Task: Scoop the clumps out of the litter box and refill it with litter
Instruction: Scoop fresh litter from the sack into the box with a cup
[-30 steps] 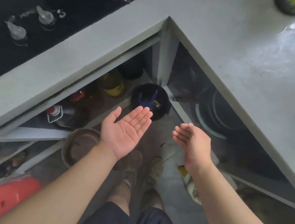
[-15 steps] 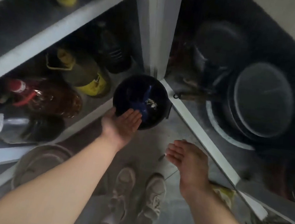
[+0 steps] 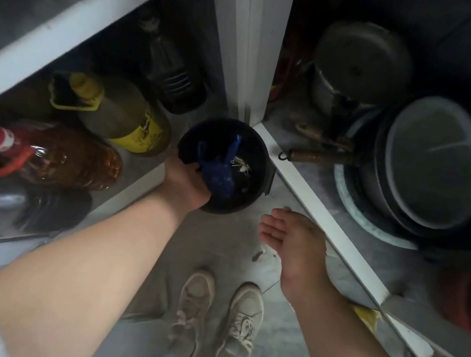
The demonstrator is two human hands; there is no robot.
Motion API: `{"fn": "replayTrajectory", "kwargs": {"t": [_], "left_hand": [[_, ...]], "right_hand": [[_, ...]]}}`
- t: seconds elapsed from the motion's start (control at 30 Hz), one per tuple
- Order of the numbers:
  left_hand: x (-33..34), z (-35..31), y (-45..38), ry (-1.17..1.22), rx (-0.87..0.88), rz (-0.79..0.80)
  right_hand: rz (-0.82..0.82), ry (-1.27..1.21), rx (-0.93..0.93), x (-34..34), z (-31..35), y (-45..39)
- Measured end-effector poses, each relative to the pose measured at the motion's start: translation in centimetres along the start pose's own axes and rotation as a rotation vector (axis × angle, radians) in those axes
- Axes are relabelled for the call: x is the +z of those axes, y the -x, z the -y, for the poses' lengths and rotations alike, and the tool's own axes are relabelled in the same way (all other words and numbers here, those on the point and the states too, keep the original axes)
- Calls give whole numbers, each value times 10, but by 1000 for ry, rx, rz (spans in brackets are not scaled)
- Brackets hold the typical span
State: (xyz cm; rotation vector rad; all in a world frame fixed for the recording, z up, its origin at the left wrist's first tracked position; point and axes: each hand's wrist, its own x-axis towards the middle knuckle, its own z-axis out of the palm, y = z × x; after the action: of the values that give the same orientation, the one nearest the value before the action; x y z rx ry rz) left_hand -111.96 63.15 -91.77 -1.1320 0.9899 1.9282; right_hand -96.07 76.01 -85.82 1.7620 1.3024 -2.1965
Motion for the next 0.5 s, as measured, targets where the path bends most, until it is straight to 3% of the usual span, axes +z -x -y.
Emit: {"fn": "replayTrajectory", "kwargs": {"t": [0.2, 0.33, 0.5], "left_hand": [[-2, -2, -10, -80, -28, -14], [1, 0, -16, -330, 69, -171], [4, -7, -21, -384, 94, -285]], "right_hand": [[8, 1, -4, 13, 10, -2], [20, 5, -8, 20, 9, -4], [23, 16, -17, 27, 7, -8]]}}
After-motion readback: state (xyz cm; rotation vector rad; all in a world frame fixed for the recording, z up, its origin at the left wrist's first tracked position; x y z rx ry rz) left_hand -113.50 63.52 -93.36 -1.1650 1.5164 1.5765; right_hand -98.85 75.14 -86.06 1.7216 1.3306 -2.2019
